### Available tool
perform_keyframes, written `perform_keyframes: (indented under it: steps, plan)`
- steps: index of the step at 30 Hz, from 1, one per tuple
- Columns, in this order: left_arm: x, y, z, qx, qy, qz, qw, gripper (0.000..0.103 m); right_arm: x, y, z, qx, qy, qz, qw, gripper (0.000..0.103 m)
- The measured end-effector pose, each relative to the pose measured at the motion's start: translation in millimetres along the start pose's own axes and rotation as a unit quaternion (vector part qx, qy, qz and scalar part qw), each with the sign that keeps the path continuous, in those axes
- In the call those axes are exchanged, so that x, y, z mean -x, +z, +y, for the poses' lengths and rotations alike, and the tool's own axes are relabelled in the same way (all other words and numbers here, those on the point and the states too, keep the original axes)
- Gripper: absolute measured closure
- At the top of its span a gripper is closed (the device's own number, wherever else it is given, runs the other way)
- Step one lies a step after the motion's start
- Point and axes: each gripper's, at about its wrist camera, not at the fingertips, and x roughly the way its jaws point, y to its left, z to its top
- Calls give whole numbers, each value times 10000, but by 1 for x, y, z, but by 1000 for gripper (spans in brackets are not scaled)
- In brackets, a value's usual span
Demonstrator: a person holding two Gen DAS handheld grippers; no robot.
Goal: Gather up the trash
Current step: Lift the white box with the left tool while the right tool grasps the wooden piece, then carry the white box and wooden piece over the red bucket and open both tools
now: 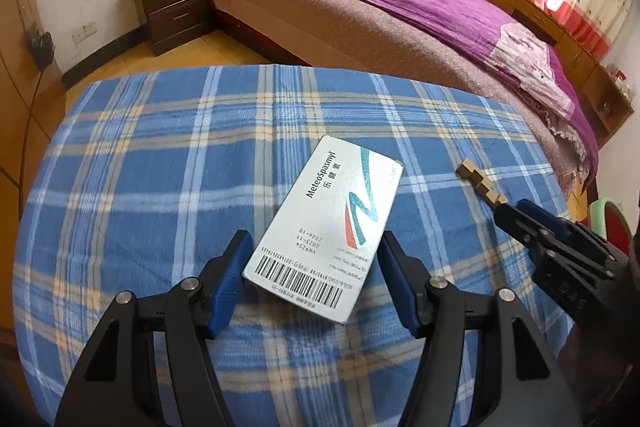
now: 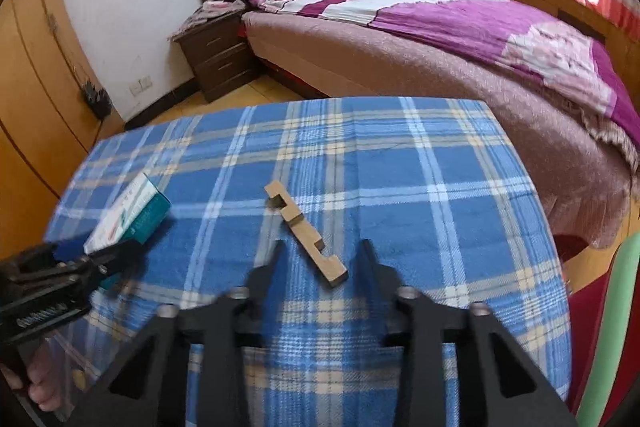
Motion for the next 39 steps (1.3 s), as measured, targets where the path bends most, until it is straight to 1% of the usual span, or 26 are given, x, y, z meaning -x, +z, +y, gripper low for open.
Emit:
perform_keyframes:
  steps: [2, 3, 9, 17, 26, 34, 39]
  plan:
    - [3, -4, 0, 29, -11, -41, 10000, 38, 1, -3, 1, 65, -23, 8, 10000, 89]
    - [5, -6, -1, 32, -22, -53, 10000, 38, 2, -4, 0, 47, 17, 38, 10000, 90]
    - [19, -13, -5, 82, -82, -121, 9999, 38, 15, -17, -10, -222, 256, 86, 9994, 91]
    - [47, -23, -18, 88, -241, -267, 9993, 39, 60, -39, -22, -647, 509, -151, 9965, 91]
    - [84, -40, -33, 103, -338, -493, 9982, 38, 119, -63, -39, -901, 598, -490, 9929, 90]
    - [104, -59, -48, 94, -421, -545, 9976, 38, 170, -87, -58, -1208, 622, -812, 9874, 91]
    - [114, -72, -57, 101, -566, -533, 9969, 39, 195, -104, -68, -1358, 591, -970, 9842, 91]
